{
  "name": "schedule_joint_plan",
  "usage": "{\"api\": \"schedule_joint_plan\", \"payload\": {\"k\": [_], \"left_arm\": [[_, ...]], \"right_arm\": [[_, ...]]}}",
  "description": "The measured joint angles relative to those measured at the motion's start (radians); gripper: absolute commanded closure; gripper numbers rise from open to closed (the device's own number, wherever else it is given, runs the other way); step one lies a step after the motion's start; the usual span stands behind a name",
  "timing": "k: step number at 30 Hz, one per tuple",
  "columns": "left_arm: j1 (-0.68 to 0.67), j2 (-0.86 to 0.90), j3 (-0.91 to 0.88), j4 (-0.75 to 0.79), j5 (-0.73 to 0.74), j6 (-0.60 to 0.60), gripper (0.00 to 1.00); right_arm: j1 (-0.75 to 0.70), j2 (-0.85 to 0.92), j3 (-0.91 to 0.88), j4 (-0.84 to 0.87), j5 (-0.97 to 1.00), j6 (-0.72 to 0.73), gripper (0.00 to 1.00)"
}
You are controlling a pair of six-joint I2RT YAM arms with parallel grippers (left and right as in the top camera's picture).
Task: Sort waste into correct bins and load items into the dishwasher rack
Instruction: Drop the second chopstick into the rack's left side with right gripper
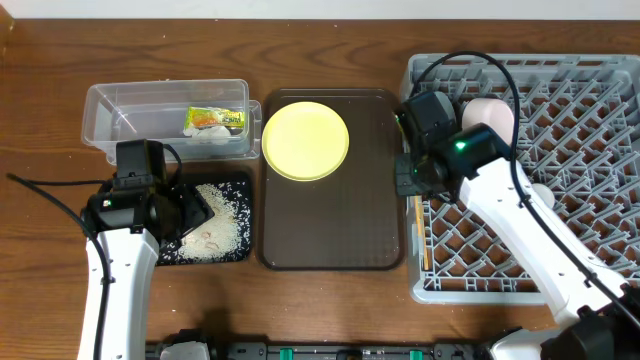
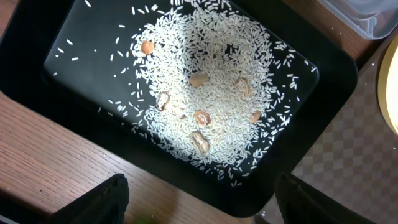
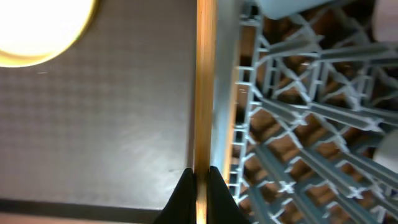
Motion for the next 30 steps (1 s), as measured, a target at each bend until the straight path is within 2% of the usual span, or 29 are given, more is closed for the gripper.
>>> {"api": "schedule_joint_plan", "payload": {"k": [8, 22, 25, 28, 30], "left_arm": [[0.000, 0.000, 0.000, 0.000, 0.000, 0.000, 0.22], [0.000, 0.000, 0.000, 0.000, 0.000, 0.000, 0.22], [0.000, 0.000, 0.000, 0.000, 0.000, 0.000, 0.22], [0.000, 0.000, 0.000, 0.000, 0.000, 0.000, 0.22], [0.000, 0.000, 0.000, 0.000, 0.000, 0.000, 0.22]], "right_arm": [[-0.009, 0.034, -0.105, 0.051, 0.029, 0.000, 0.98], [-0.031, 0.035, -0.125, 0.028, 0.064, 0.029, 0.98], [-0.046, 0.035, -0.125, 0.028, 0.071, 0.037, 0.94], [-0.057, 0.035, -0.125, 0.027, 0.072, 0.050, 0.80], [-0.060, 0.035, -0.125, 0.026, 0.075, 0.051, 0.79]]}}
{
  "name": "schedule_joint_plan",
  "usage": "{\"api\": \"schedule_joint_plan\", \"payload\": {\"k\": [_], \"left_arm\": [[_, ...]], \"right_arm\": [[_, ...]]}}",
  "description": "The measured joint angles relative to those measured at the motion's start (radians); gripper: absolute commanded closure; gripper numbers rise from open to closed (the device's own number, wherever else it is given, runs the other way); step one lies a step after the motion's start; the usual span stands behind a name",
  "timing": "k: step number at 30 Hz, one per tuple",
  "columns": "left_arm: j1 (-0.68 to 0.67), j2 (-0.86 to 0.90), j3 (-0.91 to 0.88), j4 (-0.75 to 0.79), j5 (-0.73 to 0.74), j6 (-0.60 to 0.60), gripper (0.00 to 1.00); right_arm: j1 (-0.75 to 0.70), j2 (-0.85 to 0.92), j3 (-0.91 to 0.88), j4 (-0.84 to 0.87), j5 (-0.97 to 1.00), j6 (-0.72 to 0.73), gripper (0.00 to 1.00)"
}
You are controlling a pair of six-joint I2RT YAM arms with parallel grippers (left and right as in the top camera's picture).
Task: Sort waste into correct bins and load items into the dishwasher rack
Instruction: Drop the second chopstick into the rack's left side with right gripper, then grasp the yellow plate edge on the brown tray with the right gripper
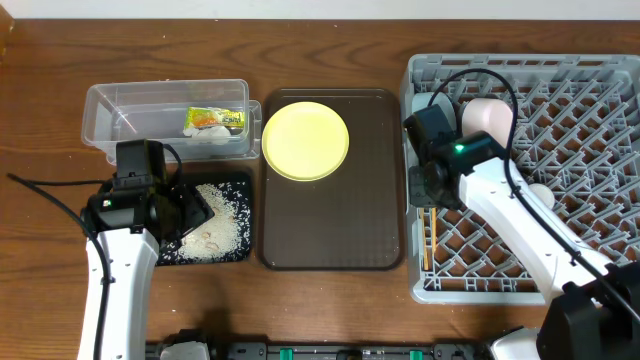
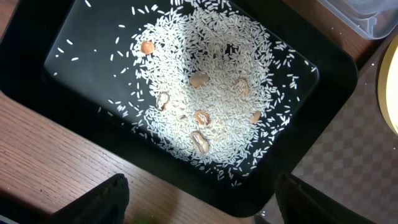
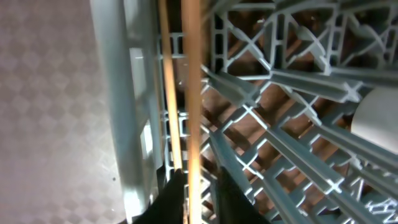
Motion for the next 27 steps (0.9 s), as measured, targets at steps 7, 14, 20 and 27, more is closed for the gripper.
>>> {"api": "schedule_joint_plan", "payload": {"k": [7, 14, 20, 27], "left_arm": [[0.000, 0.000, 0.000, 0.000, 0.000, 0.000, 0.22], [0.000, 0.000, 0.000, 0.000, 0.000, 0.000, 0.22], [0.000, 0.000, 0.000, 0.000, 0.000, 0.000, 0.22], [0.000, 0.000, 0.000, 0.000, 0.000, 0.000, 0.22]], "right_arm": [[-0.004, 0.000, 0.000, 0.016, -0.001, -0.004, 0.64], [-0.008, -0.006, 0.006, 0.267, -0.047, -0.090, 0.36], [0.010, -0.006, 0.022, 0.577, -0.158, -0.164, 0.36], [0.049, 0.109, 0.035, 0.715, -0.190, -0.179, 0.36]]}}
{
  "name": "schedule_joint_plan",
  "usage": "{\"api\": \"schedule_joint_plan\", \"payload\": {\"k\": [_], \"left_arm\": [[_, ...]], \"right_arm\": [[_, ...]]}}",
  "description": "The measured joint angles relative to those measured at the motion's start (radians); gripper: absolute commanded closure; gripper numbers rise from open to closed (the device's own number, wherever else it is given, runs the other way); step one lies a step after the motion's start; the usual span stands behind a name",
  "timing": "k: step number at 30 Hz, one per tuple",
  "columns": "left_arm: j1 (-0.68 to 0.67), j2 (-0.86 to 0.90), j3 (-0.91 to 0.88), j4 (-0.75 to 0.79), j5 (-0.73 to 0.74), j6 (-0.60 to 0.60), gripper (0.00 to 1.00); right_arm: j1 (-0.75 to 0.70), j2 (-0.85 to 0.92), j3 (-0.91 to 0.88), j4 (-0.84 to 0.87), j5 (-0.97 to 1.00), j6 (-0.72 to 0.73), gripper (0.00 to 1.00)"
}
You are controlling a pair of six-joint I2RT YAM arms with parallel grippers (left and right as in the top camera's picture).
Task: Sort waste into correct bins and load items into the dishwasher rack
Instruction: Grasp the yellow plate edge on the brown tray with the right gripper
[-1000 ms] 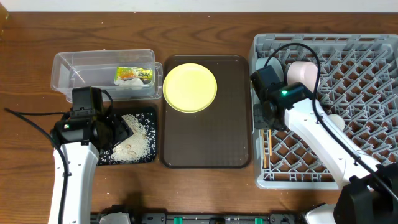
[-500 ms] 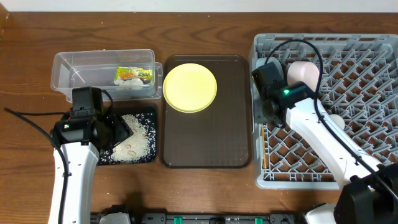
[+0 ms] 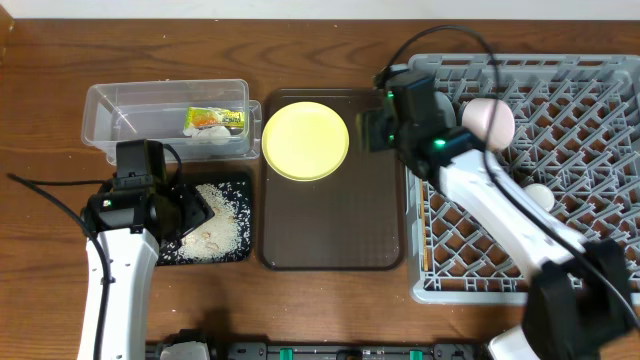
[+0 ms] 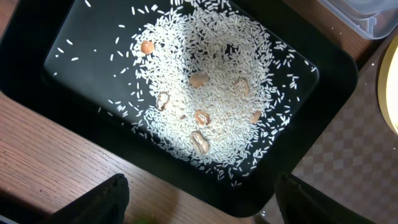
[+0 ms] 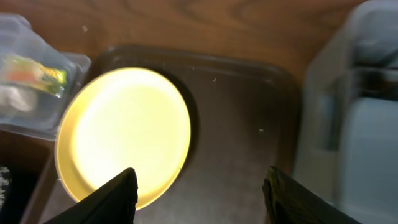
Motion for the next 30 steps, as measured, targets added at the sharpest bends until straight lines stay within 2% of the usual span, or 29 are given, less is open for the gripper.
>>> {"api": "schedule_joint_plan", "payload": {"k": [5, 11, 16, 20, 26, 30], "left_arm": [[0.000, 0.000, 0.000, 0.000, 0.000, 0.000, 0.22], [0.000, 0.000, 0.000, 0.000, 0.000, 0.000, 0.22], [0.000, 0.000, 0.000, 0.000, 0.000, 0.000, 0.22], [0.000, 0.000, 0.000, 0.000, 0.000, 0.000, 0.22], [0.000, 0.000, 0.000, 0.000, 0.000, 0.000, 0.22], [0.000, 0.000, 0.000, 0.000, 0.000, 0.000, 0.22]], "right_arm": [[0.042, 0.167, 0.000, 0.052, -0.009, 0.001, 0.36], [0.084, 0.274, 0.000, 0.117, -0.017, 0.006, 0.39], [0.111, 0.319, 0.000, 0.111, -0.013, 0.019, 0.53], [0.113, 0.319, 0.007, 0.070, 0.029, 0.053, 0.78], [0.111, 0.305, 0.012, 0.010, 0.056, 0.090, 0.99], [0.103, 0.275, 0.012, -0.031, 0.054, 0.095, 0.99]]}}
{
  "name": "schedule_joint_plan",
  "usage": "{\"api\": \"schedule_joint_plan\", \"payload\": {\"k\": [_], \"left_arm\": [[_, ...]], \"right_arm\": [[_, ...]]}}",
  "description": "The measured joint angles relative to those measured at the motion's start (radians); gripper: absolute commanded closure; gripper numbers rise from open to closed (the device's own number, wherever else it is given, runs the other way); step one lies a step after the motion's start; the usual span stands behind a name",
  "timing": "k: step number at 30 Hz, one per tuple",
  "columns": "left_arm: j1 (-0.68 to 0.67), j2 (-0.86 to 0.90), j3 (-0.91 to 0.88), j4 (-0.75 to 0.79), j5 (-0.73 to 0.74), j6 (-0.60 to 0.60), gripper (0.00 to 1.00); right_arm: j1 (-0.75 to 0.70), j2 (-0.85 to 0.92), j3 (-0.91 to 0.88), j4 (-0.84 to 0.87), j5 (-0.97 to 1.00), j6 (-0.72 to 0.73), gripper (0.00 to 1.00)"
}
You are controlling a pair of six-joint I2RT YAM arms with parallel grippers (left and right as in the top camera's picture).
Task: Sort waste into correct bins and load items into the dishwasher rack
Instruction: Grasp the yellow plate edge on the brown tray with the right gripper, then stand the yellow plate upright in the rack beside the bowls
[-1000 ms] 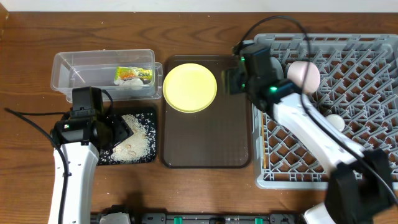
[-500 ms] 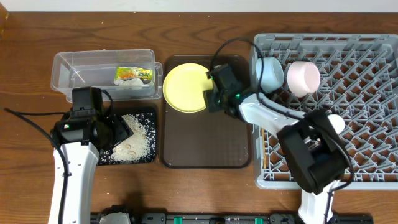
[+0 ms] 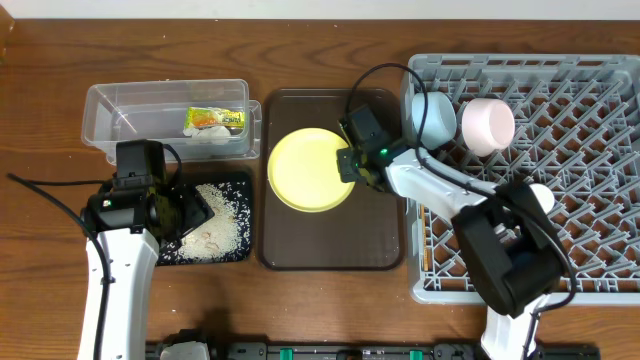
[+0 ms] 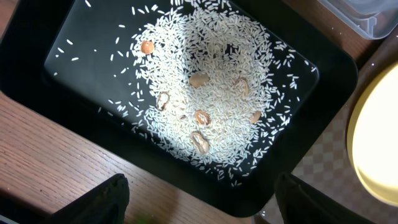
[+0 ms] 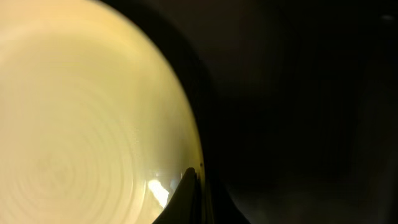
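A yellow plate [image 3: 308, 170] lies on the brown tray [image 3: 375, 235], and my right gripper [image 3: 351, 165] is shut on its right rim. In the right wrist view the plate [image 5: 81, 118] fills the left side, with the gripper [image 5: 194, 182] pinching its edge. My left gripper [image 3: 192, 212] hangs open over the black bin [image 3: 238, 250] of rice. From the left wrist, that gripper [image 4: 200, 183] is empty above the bin's [image 4: 37, 37] front edge. The plate's rim [image 4: 376, 149] shows at the right.
The grey dishwasher rack [image 3: 600, 200] on the right holds a grey-blue cup [image 3: 432, 118] and a pink cup [image 3: 487, 125]. Chopsticks [image 3: 425, 250] lie along its left side. A clear bin [image 3: 120, 115] at the back left holds a yellow-green wrapper [image 3: 215, 120].
My right gripper was open above the tray's far right corner. It is now low and shut on the plate's right rim. The plate has shifted toward the front of the tray.
My right gripper held a chopstick at the rack's left edge, then over the rack's left side beside another chopstick. Then it was open and empty near the plate, and now it grips the plate's rim. The left arm stayed over the rice bin throughout.
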Motion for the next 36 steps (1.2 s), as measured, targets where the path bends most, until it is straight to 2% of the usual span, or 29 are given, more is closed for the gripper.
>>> {"api": "schedule_joint_plan", "payload": {"k": [7, 20, 24, 28, 32, 36], "left_arm": [[0.000, 0.000, 0.000, 0.000, 0.000, 0.000, 0.22], [0.000, 0.000, 0.000, 0.000, 0.000, 0.000, 0.22], [0.000, 0.000, 0.000, 0.000, 0.000, 0.000, 0.22], [0.000, 0.000, 0.000, 0.000, 0.000, 0.000, 0.22], [0.000, 0.000, 0.000, 0.000, 0.000, 0.000, 0.22], [0.000, 0.000, 0.000, 0.000, 0.000, 0.000, 0.22]], "right_arm": [[-0.029, -0.113, -0.003, -0.114, 0.008, -0.013, 0.99], [-0.173, -0.581, -0.004, -0.395, 0.186, -0.193, 0.99], [-0.229, -0.678, -0.004, -0.463, 0.315, -0.289, 0.99], [-0.256, -0.720, -0.004, -0.537, 0.523, -0.404, 0.99], [-0.256, -0.719, -0.004, -0.582, 0.712, -0.455, 0.99], [-0.256, -0.719, -0.004, -0.637, 0.797, -0.465, 0.99]]}}
